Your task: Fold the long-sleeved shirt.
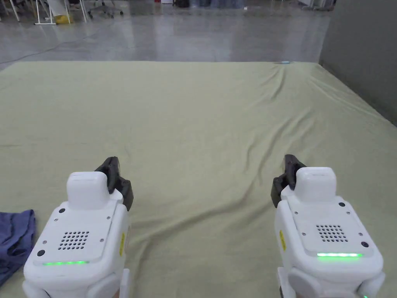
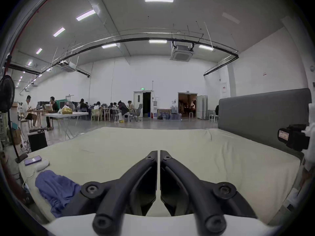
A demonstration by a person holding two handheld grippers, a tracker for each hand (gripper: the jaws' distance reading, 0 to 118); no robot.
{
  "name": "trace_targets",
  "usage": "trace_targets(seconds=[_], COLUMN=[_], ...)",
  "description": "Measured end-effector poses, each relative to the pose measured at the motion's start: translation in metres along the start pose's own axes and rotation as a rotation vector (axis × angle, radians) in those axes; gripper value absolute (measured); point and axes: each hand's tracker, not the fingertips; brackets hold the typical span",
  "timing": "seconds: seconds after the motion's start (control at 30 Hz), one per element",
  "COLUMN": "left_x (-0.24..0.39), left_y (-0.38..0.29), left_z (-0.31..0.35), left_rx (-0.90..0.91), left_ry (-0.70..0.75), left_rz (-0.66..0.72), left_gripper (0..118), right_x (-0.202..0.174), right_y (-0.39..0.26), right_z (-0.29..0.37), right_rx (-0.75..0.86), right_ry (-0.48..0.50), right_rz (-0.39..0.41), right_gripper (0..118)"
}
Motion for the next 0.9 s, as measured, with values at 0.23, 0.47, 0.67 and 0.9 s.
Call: trace_targets(seconds=[0.23,0.47,0.67,0.9], left_x=[-0.01,-0.008,-0.008,-0.012], left_y=[-0.013,-0.016,-0.011,-0.019], left_z=[-0.005,0.0,-0.006,-0.008], left_rx=[-0.038,-0.035,-0.093,0.053], left_ry=[0.033,0.029,0.007,-0.053], left_rz=[0.041,0.013,-0.014,-0.017], left_gripper=[0,0,107,118], right_x=[-0.001,-0.007,-0.011,-0.011], right_y=[-0.002,-0.002,-0.002,-0.003], right_z=[-0.004,-0.005,-0.009,-0.009], right_rx=[-0.019,-0.031,-0.062,0.0], right_ry=[-0.015,0.01,0.027,0.035], right_rz=[0.013,0.015,0.01,0.008], right_gripper=[0,0,118,118])
